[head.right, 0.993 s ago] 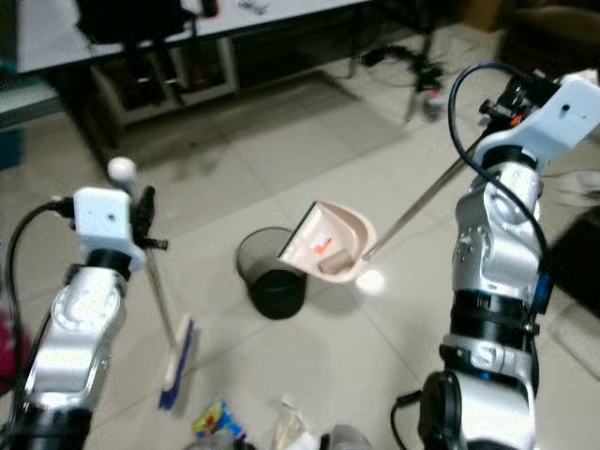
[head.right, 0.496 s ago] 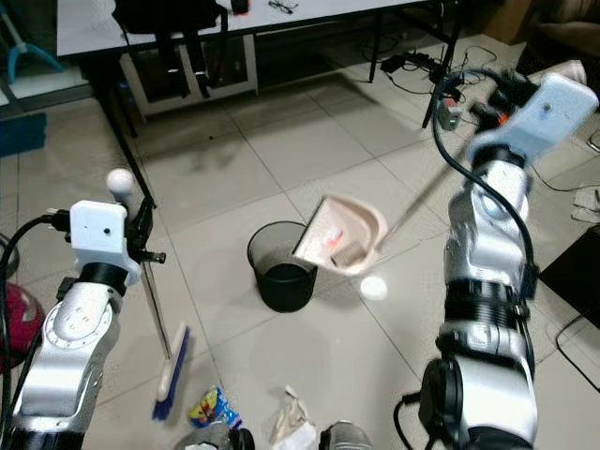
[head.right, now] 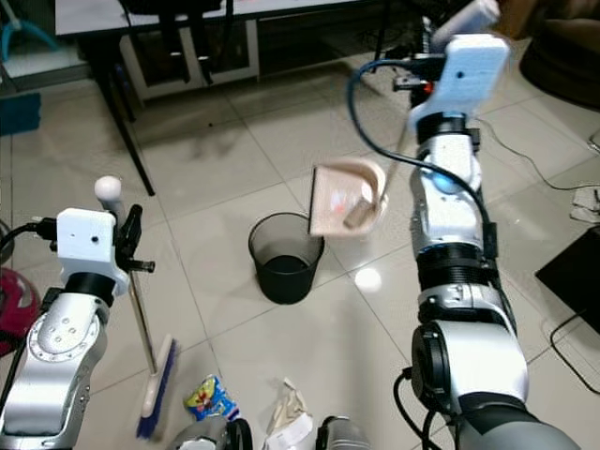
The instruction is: Sweep floor
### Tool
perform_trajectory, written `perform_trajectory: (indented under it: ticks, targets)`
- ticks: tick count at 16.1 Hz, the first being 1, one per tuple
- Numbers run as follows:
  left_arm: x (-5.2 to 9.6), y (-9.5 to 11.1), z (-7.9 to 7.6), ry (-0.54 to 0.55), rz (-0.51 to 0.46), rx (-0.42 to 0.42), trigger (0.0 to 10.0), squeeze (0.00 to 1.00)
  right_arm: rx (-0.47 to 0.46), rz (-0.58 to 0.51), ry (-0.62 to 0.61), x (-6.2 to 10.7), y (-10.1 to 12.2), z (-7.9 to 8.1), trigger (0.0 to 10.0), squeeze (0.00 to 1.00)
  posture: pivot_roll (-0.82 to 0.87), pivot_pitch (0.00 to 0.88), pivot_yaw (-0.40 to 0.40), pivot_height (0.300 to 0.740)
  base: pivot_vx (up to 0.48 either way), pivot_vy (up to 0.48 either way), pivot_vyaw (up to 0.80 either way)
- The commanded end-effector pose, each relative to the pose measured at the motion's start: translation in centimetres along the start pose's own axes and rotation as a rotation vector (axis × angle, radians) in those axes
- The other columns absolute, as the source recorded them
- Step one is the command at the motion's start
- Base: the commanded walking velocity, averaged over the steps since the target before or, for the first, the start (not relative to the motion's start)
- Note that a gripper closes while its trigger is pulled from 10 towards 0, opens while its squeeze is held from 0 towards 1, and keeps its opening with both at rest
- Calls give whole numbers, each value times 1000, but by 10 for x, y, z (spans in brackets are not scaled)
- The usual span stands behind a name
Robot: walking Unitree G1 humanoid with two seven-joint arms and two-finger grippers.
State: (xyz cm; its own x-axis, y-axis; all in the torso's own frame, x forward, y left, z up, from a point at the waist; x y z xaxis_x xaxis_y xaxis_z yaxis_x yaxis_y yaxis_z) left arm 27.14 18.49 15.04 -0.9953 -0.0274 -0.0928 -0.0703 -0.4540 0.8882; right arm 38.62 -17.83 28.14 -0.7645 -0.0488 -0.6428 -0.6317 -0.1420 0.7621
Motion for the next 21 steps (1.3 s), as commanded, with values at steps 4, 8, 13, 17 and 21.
perform_trajectory:
  ticks: [4, 8, 13, 17, 21]
  targets:
    - [4, 10, 7, 10, -33, -36, 10000, 0, 39, -116, 177, -2, 6, 33, 10000, 0, 16, 211, 5, 740, 0, 0, 0]
    - [4, 12, 7, 7, -32, -42, 10000, 0, 87, -105, 279, 5, -4, 47, 10000, 0, 16, 216, 6, 740, 0, 0, 0]
    - [2, 13, 6, -3, -34, -46, 10000, 0, 97, -140, 387, 18, -8, 63, 10000, 0, 18, 215, 13, 740, 0, 0, 0]
    - [1, 13, 7, 0, -35, -47, 10000, 0, 173, -151, 420, 19, -10, 65, 10000, 0, 17, 207, 11, 740, 0, 0, 0]
    - [-6, 14, 5, -20, -37, -37, 10000, 0, 323, -256, 174, -3, 31, 12, 10000, 0, -24, 173, 31, 740, 0, 0, 0]
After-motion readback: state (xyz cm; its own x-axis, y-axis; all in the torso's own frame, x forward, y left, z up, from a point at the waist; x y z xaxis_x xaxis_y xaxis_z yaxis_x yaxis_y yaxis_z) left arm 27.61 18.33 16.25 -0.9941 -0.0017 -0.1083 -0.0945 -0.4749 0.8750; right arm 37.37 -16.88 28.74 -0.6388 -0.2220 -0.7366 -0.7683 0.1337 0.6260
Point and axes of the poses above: a point about 5 cm out from each wrist's last joint towards the gripper, its own x axis pointing back from the gripper into the wrist, its own y axis along the axis of the wrist's last joint, z = x × y, the point moved 1 cm from there along -x, pointing out of the wrist towards the gripper, and after that the axes turned 13 degrees about -x, right-handed, at the moved point
